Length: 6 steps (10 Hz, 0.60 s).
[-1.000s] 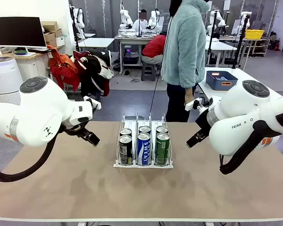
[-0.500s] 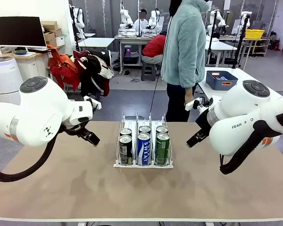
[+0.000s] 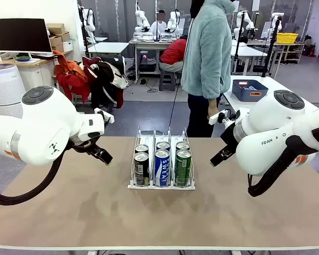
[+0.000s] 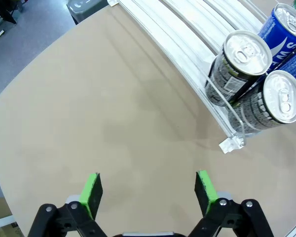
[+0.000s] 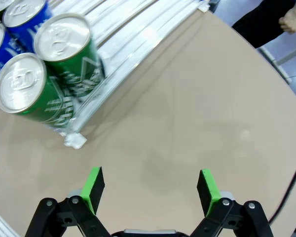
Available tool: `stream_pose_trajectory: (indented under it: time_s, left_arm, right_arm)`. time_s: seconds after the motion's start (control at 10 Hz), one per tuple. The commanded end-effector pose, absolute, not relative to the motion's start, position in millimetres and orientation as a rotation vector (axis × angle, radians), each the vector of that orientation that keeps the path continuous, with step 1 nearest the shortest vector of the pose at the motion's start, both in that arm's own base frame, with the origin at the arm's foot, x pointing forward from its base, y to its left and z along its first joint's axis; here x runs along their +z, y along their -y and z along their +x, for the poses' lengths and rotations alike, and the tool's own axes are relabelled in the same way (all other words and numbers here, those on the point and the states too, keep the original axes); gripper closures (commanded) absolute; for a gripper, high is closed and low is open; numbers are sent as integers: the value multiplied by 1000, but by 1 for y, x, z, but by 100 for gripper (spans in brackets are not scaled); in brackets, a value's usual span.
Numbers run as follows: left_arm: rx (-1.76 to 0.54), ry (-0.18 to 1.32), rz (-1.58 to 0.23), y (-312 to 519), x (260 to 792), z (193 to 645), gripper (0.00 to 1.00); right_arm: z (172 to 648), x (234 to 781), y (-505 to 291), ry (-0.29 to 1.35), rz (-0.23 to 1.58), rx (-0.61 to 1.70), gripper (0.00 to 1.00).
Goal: Fill the beverage cans into the dispenser.
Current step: Pick up the Sprite handed by the human.
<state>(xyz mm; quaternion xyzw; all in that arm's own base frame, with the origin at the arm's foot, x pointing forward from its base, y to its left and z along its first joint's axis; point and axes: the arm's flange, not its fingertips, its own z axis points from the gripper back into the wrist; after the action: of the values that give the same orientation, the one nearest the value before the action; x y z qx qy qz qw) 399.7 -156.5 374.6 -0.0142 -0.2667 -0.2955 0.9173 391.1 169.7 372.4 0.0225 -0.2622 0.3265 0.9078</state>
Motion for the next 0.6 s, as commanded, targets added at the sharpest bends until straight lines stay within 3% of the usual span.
stream_pose_trajectory:
  time_s: [0.0,0.3,0.5]
  left_arm:
    - [-595,537,-155,169,398,396,0]
    - [-667,541,-203,132,445,396,0]
    - [-705,540,-231,109,490,373,0]
  right_arm:
    - [397,407,-144,416,179,765,0]
    - [386,454,-128,445,302,768,0]
    - [368,497,-116,425,360,797,0]
